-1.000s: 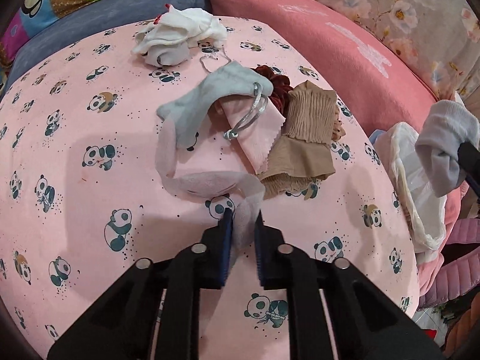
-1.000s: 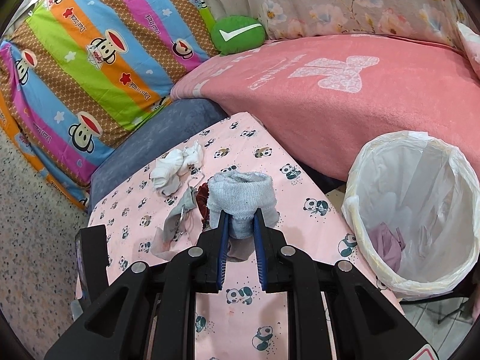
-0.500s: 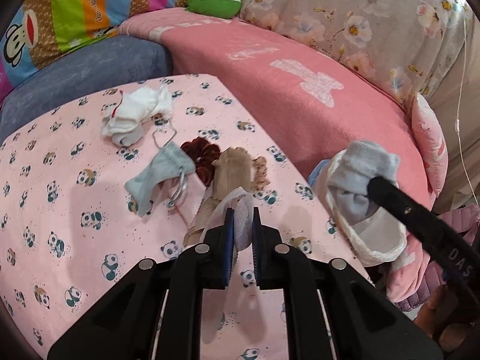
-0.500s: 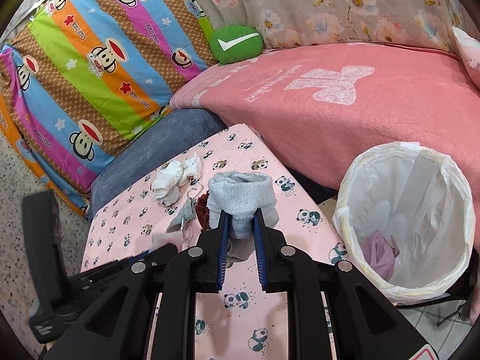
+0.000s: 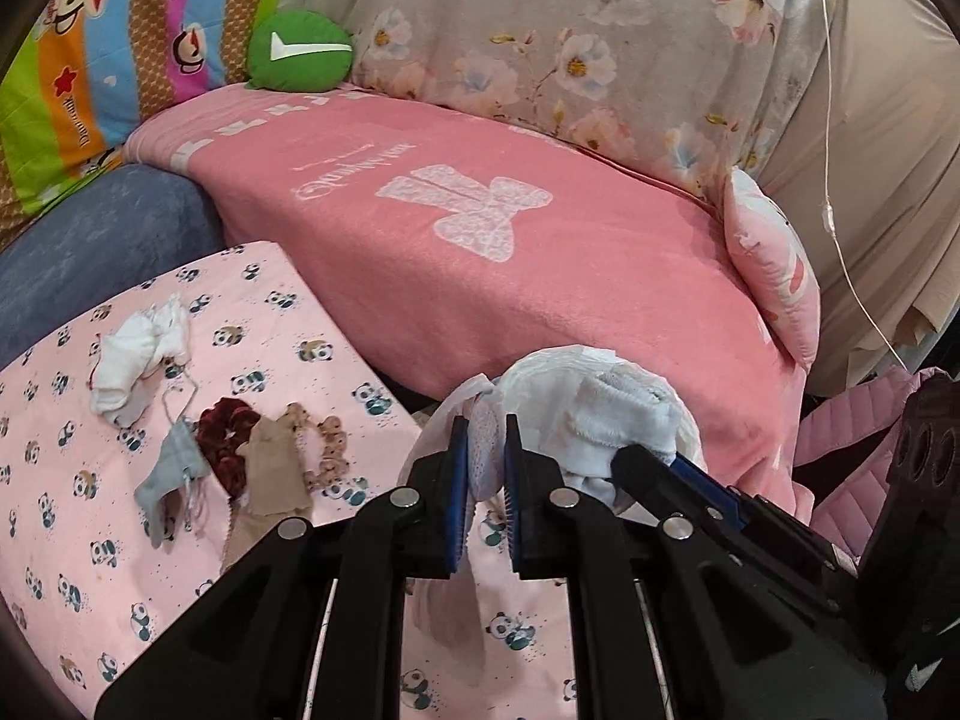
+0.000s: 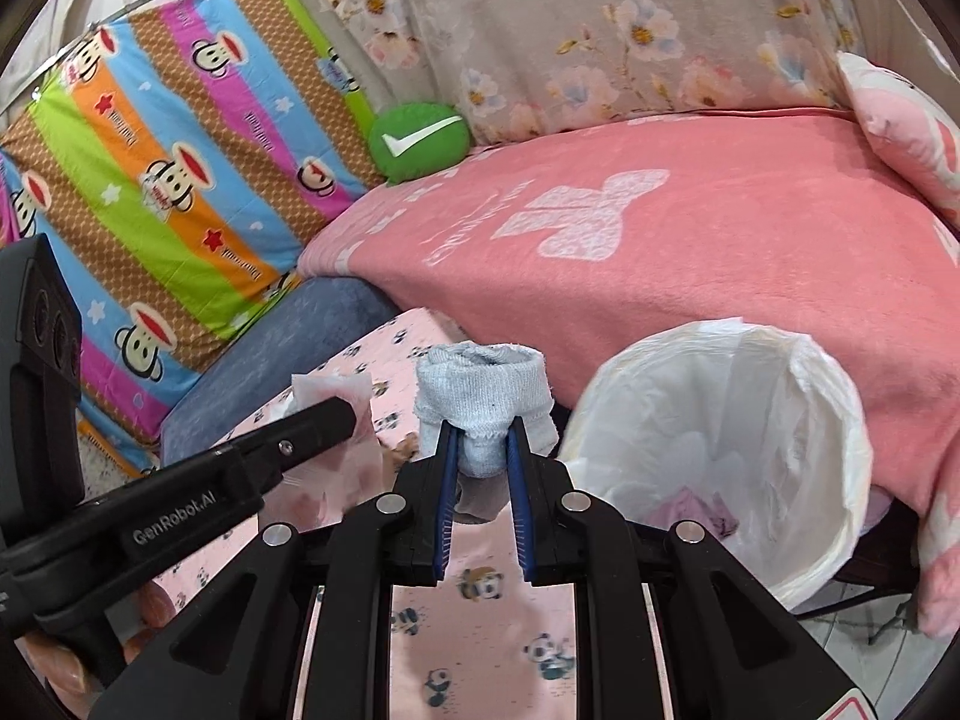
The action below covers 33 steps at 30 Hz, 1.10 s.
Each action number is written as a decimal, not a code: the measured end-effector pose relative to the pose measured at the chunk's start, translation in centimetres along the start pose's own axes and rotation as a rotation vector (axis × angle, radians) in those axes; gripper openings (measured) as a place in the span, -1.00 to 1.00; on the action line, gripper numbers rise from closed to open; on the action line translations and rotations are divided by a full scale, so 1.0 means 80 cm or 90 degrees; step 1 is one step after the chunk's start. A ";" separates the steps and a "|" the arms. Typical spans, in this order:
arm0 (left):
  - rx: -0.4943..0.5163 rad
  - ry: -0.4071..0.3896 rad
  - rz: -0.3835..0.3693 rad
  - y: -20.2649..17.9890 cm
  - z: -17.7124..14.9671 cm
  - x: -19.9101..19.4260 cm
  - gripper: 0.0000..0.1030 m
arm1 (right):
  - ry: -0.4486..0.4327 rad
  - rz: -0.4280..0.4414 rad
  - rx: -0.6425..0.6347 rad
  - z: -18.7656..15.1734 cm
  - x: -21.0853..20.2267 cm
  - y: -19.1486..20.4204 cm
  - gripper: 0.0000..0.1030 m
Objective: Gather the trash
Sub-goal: 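Carry the bag and sock over the white bin and open both tools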
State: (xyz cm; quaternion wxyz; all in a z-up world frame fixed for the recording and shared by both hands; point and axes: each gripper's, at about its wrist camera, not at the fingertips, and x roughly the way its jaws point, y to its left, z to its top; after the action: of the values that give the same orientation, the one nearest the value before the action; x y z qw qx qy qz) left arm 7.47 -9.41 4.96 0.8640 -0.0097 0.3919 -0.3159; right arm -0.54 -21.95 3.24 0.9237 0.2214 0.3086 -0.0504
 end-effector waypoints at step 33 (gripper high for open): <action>0.066 0.037 -0.045 -0.110 0.013 0.075 0.24 | -0.026 -0.099 0.119 0.001 -0.019 -0.147 -0.56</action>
State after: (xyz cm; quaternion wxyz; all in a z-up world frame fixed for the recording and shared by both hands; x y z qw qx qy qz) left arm 6.45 -20.02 3.99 0.8399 0.0301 0.3994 -0.3663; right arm -4.42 -32.62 -0.25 0.8985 0.2807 0.2999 -0.1548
